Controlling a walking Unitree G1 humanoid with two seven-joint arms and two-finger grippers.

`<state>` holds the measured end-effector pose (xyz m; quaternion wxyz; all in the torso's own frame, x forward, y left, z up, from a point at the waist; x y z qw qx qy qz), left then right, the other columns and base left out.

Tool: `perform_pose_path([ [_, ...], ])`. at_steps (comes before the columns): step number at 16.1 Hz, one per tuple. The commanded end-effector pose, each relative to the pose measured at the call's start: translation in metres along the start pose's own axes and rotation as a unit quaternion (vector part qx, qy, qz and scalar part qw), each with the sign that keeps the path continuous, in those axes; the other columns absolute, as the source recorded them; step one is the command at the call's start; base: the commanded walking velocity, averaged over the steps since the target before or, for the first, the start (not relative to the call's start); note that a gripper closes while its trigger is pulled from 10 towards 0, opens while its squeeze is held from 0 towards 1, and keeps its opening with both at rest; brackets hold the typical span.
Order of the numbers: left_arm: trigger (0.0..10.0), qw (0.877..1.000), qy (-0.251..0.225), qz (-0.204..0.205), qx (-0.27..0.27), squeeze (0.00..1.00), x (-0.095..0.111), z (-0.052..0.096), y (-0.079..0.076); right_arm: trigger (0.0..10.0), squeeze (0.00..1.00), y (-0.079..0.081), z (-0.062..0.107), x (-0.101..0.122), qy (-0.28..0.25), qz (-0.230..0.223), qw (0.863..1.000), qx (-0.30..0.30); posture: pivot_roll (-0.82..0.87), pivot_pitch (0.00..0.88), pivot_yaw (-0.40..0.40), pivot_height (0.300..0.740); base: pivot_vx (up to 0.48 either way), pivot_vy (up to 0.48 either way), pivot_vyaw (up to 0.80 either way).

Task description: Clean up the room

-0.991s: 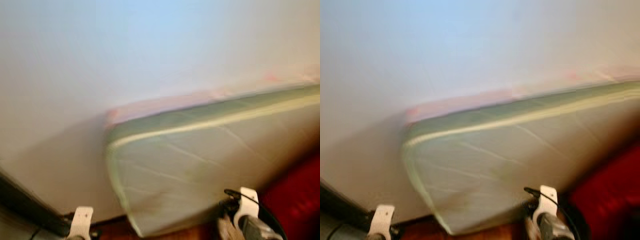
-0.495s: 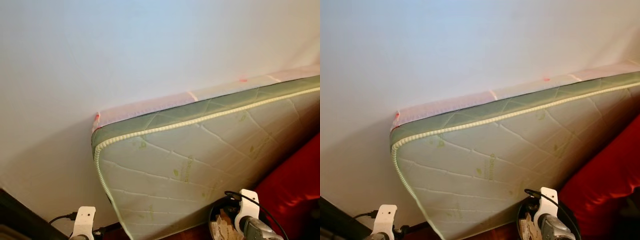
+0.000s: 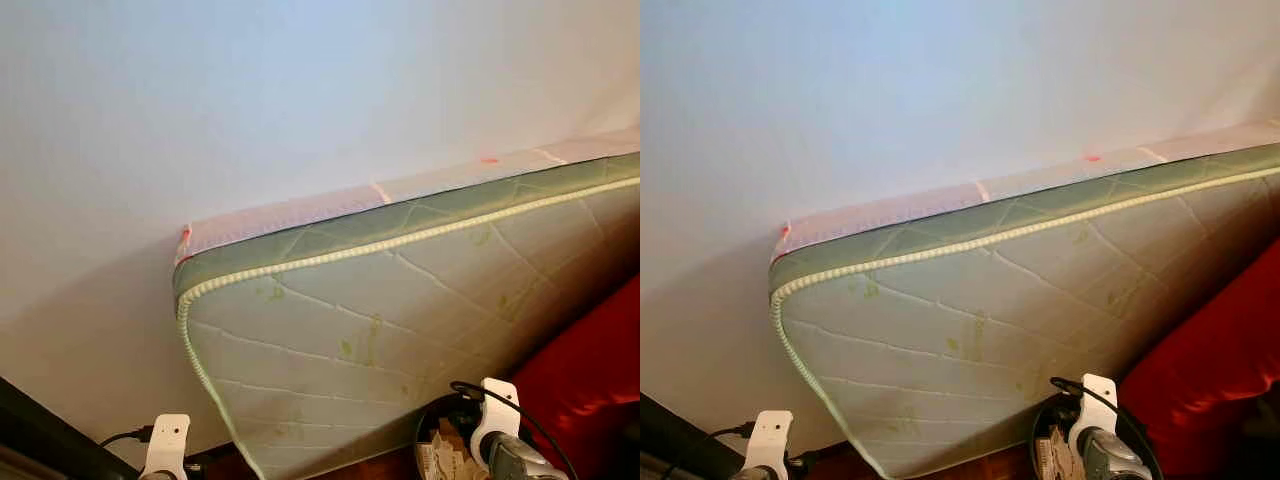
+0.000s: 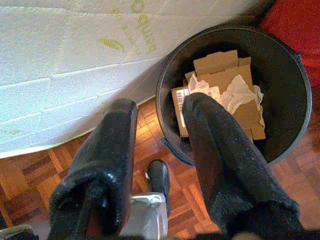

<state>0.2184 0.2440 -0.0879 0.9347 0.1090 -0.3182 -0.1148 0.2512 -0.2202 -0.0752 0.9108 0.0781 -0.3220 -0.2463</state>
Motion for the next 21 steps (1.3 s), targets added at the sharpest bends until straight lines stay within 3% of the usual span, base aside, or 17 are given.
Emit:
perform_pose_path([
  [1, 10.0, 1.000, 0.010, 0.008, -0.002, 0.00, -0.005, 0.001, 0.000, 10.0, 0.00, 0.003, -0.001, 0.004, -0.004, 0.004, 1.000, 0.001, -0.08, 0.000, 0.017, 0.740, 0.000, 0.000, 0.00],
  [3, 10.0, 1.000, 0.006, 0.016, 0.001, 0.00, -0.004, 0.001, 0.000, 10.0, 0.00, 0.004, 0.000, 0.007, -0.010, 0.028, 1.000, 0.007, -0.08, 0.000, 0.018, 0.740, 0.000, 0.000, 0.00],
  [6, 10.0, 0.998, -0.058, 0.036, 0.013, 0.00, 0.011, 0.001, 0.004, 10.0, 0.00, 0.016, 0.001, 0.023, -0.058, 0.123, 0.990, 0.048, -0.08, 0.000, 0.020, 0.740, 0.000, 0.000, 0.00],
  [9, 10.0, 0.997, -0.072, 0.025, 0.009, 0.00, 0.015, 0.002, 0.004, 10.0, 0.00, 0.014, 0.002, 0.028, -0.092, 0.079, 0.992, 0.034, -0.08, 0.000, 0.024, 0.740, 0.000, 0.000, 0.00],
  [11, 10.0, 0.998, -0.061, 0.013, 0.002, 0.00, 0.013, 0.001, 0.003, 10.0, 0.00, 0.012, 0.001, 0.025, -0.085, 0.057, 0.994, 0.027, -0.08, 0.000, 0.024, 0.740, 0.000, 0.000, 0.00],
  [16, 10.0, 0.999, -0.032, -0.018, -0.012, 0.00, 0.005, 0.001, 0.000, 10.0, 0.00, 0.003, 0.000, 0.012, -0.042, 0.040, 0.998, -0.003, -0.08, 0.000, 0.026, 0.740, 0.000, 0.000, 0.00],
  [21, 10.0, 1.000, -0.027, 0.000, -0.005, 0.00, 0.004, 0.001, 0.001, 10.0, 0.00, 0.006, 0.000, 0.011, -0.032, 0.040, 0.999, 0.009, -0.08, 0.000, 0.024, 0.740, 0.000, 0.000, -0.19],
])
Point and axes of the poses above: a point about 5 cm out from each wrist's last joint towards the gripper, its own z axis pointing back from the gripper into the wrist, its own x axis along the axis of the wrist's last joint, y = z × x, the point moved 3 cm from there along -z, pointing out of the wrist towards the gripper, and after that the axes turned 15 degrees about -z, right-handed, at the moved point
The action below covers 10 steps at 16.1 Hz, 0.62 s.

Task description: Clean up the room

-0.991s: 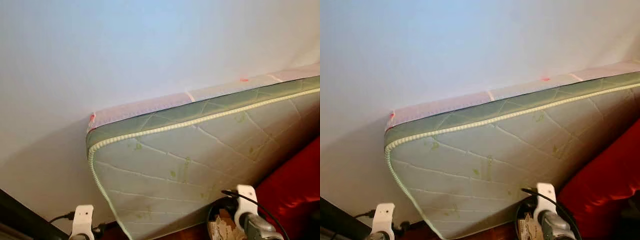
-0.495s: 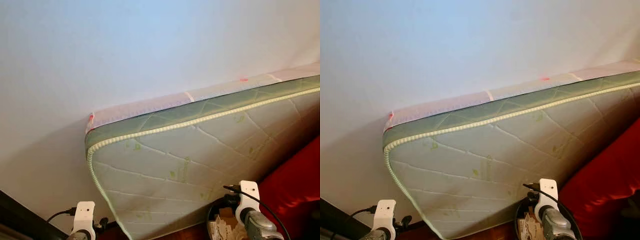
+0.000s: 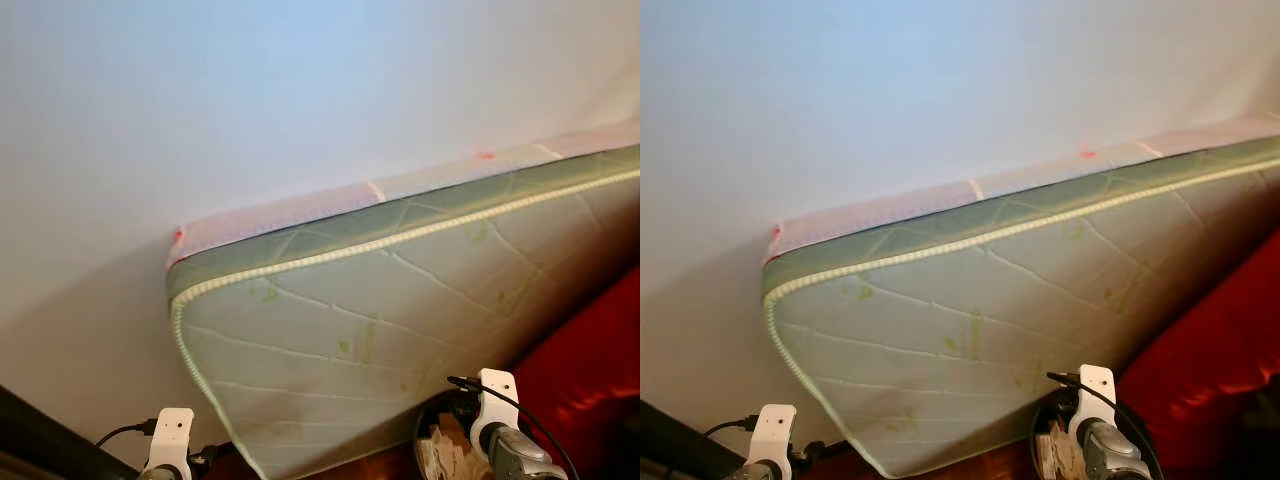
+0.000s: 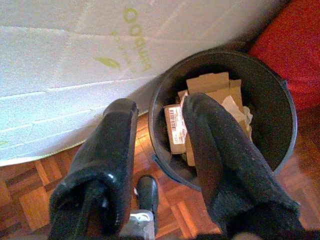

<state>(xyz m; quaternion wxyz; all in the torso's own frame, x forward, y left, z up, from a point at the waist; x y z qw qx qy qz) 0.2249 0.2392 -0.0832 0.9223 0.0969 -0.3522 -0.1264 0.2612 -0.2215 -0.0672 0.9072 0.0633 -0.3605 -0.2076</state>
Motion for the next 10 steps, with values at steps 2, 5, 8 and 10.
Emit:
perform_pose_path([
  [2, 10.0, 1.000, 0.011, 0.009, 0.005, 0.00, -0.0048, 0.0009, 0.0031, 10.0, 0.00, 0.0012, -0.0003, 0.0000, 0.005, 0.006, 1.000, 0.003, -0.08, 0.000, 0.022, 0.740, 0.000, 0.000, 0.00],
  [5, 10.0, 1.000, 0.006, 0.020, 0.003, 0.00, -0.0036, 0.0008, 0.0026, 10.0, 0.00, 0.0010, -0.0003, 0.0003, 0.006, 0.003, 1.000, 0.001, -0.08, 0.000, 0.022, 0.740, 0.000, 0.000, 0.00],
  [8, 10.0, 1.000, 0.003, 0.023, 0.001, 0.00, -0.0027, 0.0007, 0.0025, 10.0, 0.00, 0.0013, -0.0004, 0.0001, 0.008, 0.002, 1.000, 0.003, -0.08, 0.000, 0.022, 0.740, 0.000, 0.000, 0.00],
  [10, 10.0, 1.000, 0.004, 0.024, 0.002, 0.00, -0.0027, 0.0007, 0.0025, 10.0, 0.00, 0.0012, -0.0004, 0.0000, 0.009, 0.002, 1.000, 0.003, -0.08, 0.000, 0.021, 0.740, 0.000, 0.000, 0.00],
])
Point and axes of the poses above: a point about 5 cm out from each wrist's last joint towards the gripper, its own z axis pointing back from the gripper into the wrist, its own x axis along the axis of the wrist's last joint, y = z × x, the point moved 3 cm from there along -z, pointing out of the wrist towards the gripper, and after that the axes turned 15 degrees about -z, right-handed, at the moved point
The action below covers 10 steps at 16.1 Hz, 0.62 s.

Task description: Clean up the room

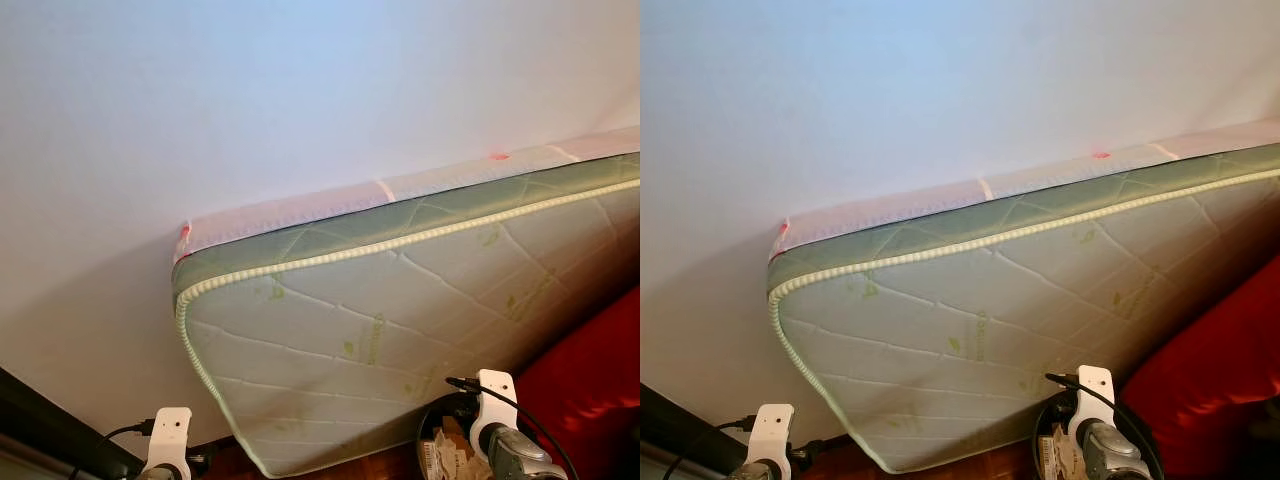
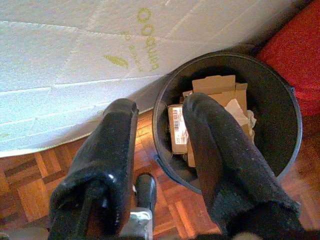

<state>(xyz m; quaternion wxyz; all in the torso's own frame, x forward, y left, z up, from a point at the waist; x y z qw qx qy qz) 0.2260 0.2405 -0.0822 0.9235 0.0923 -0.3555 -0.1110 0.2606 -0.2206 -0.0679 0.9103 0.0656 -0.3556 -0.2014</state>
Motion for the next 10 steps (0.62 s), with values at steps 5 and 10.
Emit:
perform_pose_path([
  [5, 10.0, 1.000, 0.005, 0.012, 0.002, 0.00, -0.0035, 0.0008, 0.0009, 10.0, 0.00, 0.0010, -0.0003, 0.0018, 0.002, -0.005, 1.000, 0.002, -0.08, 0.000, 0.019, 0.740, 0.000, 0.000, 0.00],
  [10, 10.0, 1.000, 0.005, 0.013, 0.003, 0.00, -0.0034, 0.0007, 0.0006, 10.0, 0.00, 0.0011, -0.0003, 0.0021, 0.002, -0.003, 1.000, 0.004, -0.08, 0.000, 0.018, 0.740, 0.000, 0.000, 0.00],
])
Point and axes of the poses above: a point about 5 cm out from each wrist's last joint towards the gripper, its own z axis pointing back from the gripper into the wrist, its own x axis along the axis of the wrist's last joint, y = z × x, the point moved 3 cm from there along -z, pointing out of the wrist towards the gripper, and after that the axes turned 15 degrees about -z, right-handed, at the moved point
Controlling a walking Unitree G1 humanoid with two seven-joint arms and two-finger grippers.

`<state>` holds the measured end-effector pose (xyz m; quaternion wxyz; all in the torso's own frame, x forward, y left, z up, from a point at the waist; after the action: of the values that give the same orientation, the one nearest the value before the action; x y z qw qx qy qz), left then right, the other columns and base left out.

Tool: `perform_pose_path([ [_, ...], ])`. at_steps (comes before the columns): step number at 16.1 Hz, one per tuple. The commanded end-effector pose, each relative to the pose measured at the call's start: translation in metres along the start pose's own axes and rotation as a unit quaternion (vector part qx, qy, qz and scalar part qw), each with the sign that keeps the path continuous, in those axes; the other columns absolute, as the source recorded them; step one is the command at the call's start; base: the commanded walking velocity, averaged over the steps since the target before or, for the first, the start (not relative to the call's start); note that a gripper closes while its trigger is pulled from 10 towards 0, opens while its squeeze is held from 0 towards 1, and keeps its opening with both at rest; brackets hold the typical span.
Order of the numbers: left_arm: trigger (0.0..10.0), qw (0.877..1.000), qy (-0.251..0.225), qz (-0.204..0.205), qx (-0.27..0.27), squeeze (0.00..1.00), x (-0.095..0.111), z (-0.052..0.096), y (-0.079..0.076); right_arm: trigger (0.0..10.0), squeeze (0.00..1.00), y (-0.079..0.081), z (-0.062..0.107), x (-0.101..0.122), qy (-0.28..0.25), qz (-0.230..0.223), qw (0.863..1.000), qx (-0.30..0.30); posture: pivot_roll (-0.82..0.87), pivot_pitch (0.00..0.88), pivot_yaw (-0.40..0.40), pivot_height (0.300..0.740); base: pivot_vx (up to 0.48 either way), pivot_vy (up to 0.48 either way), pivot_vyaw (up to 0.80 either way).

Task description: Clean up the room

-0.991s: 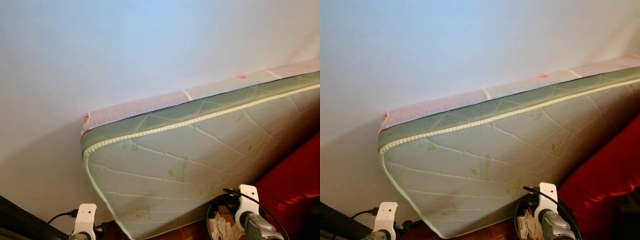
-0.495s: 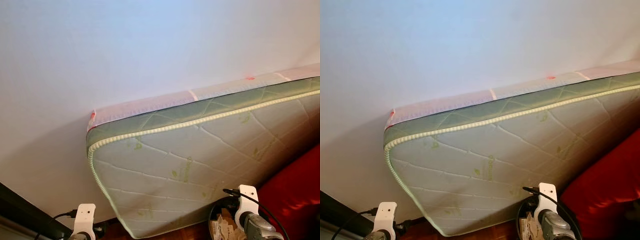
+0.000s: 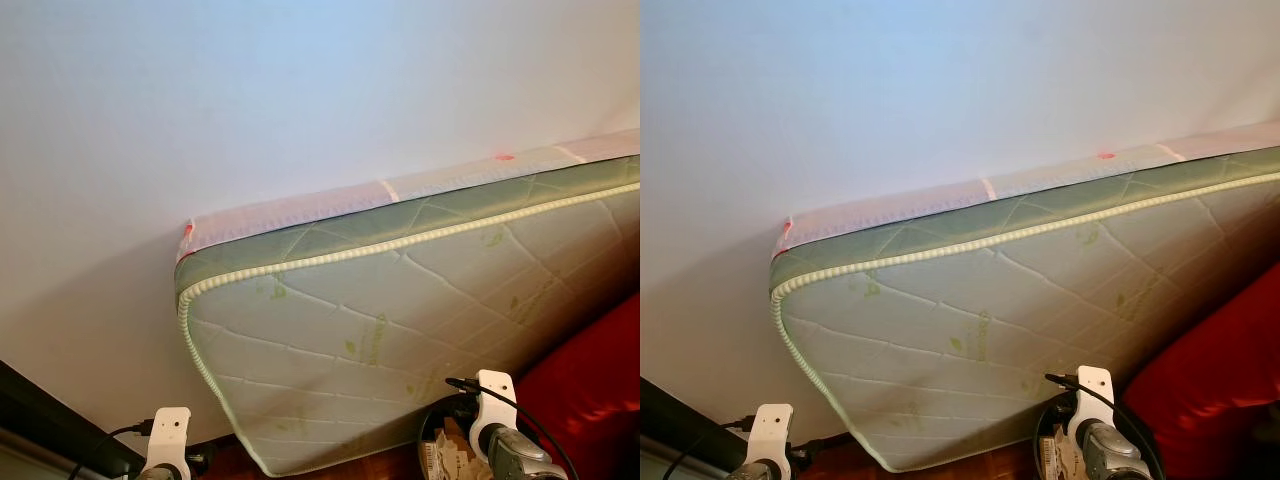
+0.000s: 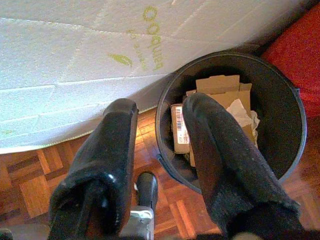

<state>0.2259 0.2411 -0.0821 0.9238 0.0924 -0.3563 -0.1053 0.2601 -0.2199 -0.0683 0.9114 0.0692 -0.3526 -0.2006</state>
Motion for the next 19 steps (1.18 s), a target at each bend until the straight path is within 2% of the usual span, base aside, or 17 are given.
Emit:
perform_pose_path([
  [1, 10.0, 1.000, 0.005, 0.008, 0.001, 0.00, -0.0032, 0.0006, 0.0001, 10.0, 0.00, 0.0009, -0.0003, 0.0030, -0.002, -0.002, 1.000, 0.002, -0.08, 0.000, 0.018, 0.740, 0.000, 0.000, 0.00],
  [19, 10.0, 1.000, 0.005, 0.012, 0.002, 0.00, -0.0043, 0.0010, -0.0002, 10.0, 0.00, 0.0002, -0.0001, 0.0025, -0.004, -0.003, 1.000, 0.002, -0.08, 0.000, 0.017, 0.740, 0.000, 0.000, 0.00],
])
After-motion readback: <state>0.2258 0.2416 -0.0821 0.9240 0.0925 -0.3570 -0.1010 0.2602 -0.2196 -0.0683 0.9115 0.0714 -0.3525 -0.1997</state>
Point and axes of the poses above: a point about 5 cm out from each wrist's last joint towards the gripper, its own z axis pointing back from the gripper into the wrist, its own x axis along the axis of the wrist's last joint, y = z × x, the point moved 3 cm from there along -z, pointing out of the wrist towards the gripper, and after that the axes turned 15 degrees about -z, right-handed, at the moved point
